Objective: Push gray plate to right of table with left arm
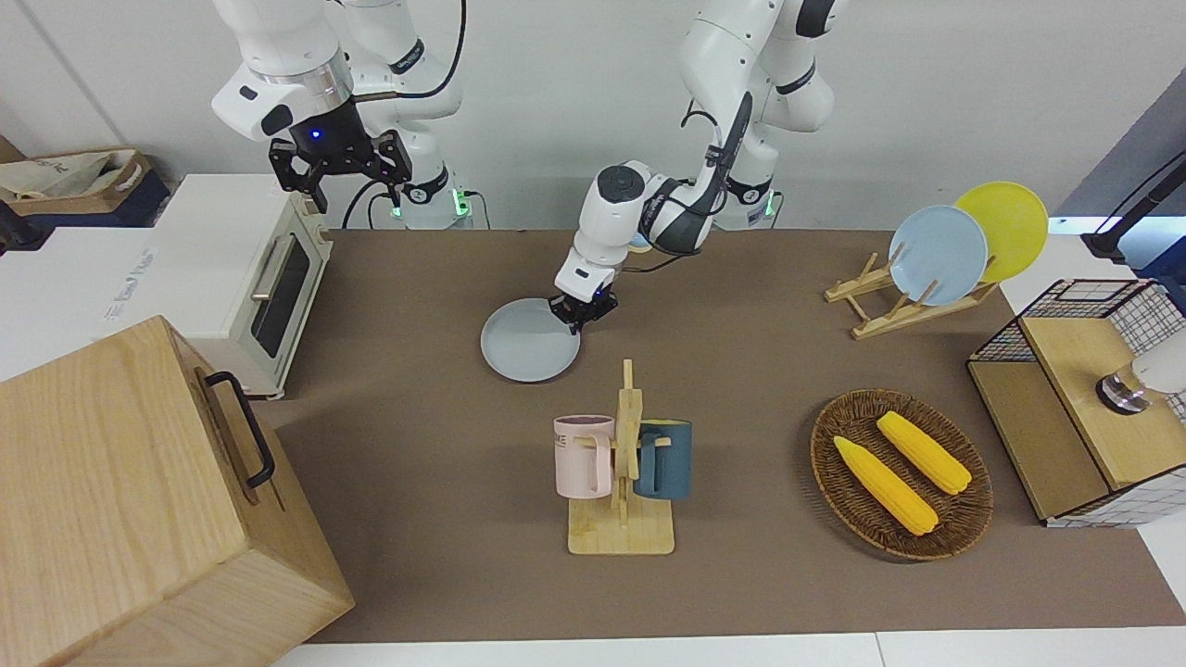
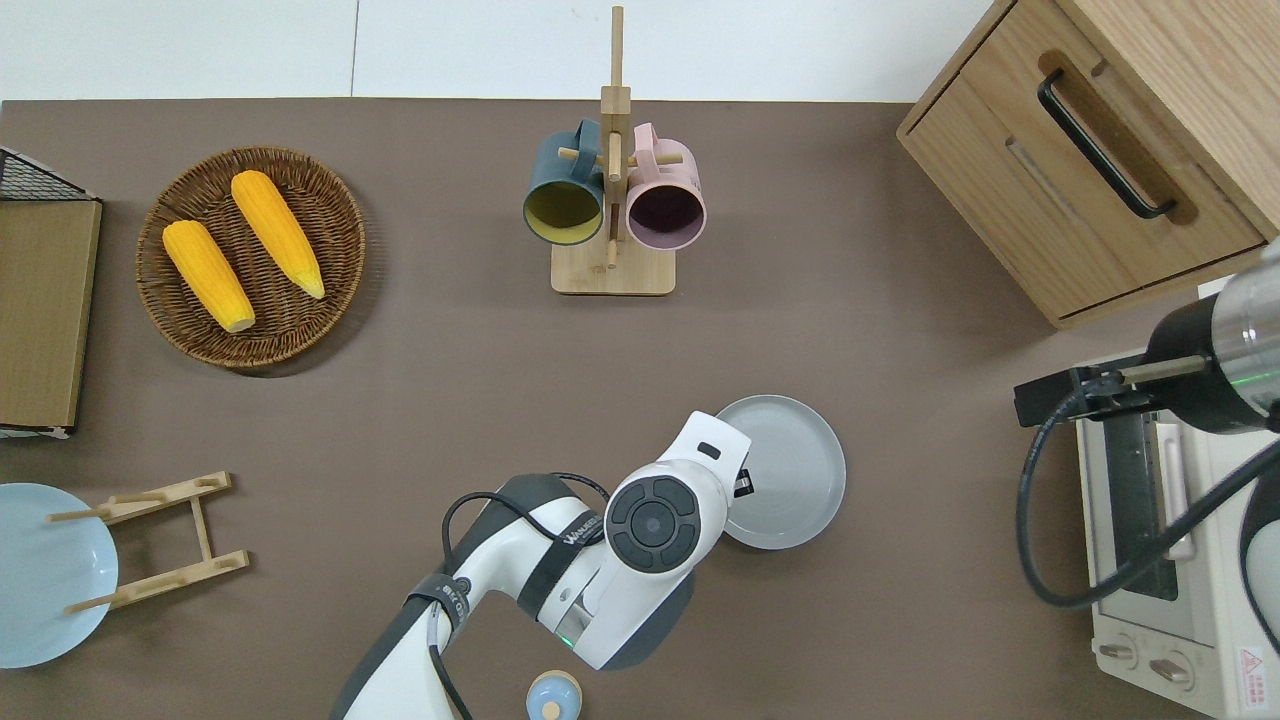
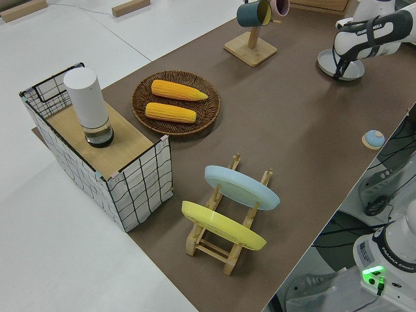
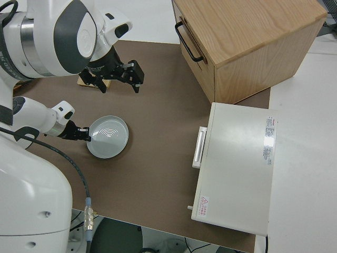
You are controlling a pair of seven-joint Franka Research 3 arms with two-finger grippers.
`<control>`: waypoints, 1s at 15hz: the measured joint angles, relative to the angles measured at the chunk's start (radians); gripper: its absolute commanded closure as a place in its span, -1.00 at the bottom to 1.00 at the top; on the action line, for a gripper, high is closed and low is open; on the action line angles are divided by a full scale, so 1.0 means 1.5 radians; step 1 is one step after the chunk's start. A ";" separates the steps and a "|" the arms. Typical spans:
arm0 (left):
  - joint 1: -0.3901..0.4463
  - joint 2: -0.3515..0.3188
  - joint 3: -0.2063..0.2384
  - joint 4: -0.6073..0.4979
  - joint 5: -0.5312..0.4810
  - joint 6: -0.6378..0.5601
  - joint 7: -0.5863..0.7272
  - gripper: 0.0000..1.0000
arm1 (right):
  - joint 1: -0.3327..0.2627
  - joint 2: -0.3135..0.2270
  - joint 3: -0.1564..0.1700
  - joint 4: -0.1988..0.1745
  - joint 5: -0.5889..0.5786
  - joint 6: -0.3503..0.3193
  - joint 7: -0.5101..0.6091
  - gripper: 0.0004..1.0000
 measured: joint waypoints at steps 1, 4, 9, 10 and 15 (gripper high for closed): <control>-0.001 0.002 0.000 0.003 0.000 0.000 -0.001 0.67 | 0.000 0.000 0.000 0.000 0.000 0.000 0.000 -0.97; -0.003 0.006 0.001 0.006 0.000 0.000 -0.001 -0.77 | 0.000 0.000 0.000 0.000 0.000 0.000 0.000 -0.97; -0.003 0.006 0.009 0.009 0.001 0.000 0.000 -0.79 | 0.000 0.000 0.000 0.000 0.000 0.000 0.000 -0.97; -0.003 0.005 0.012 0.010 0.002 -0.001 0.005 -0.80 | 0.000 0.000 0.000 0.000 0.000 0.000 0.000 -0.97; 0.049 -0.037 0.019 0.016 0.000 -0.093 0.101 -0.96 | 0.000 0.000 0.000 0.000 0.000 0.000 0.000 -0.97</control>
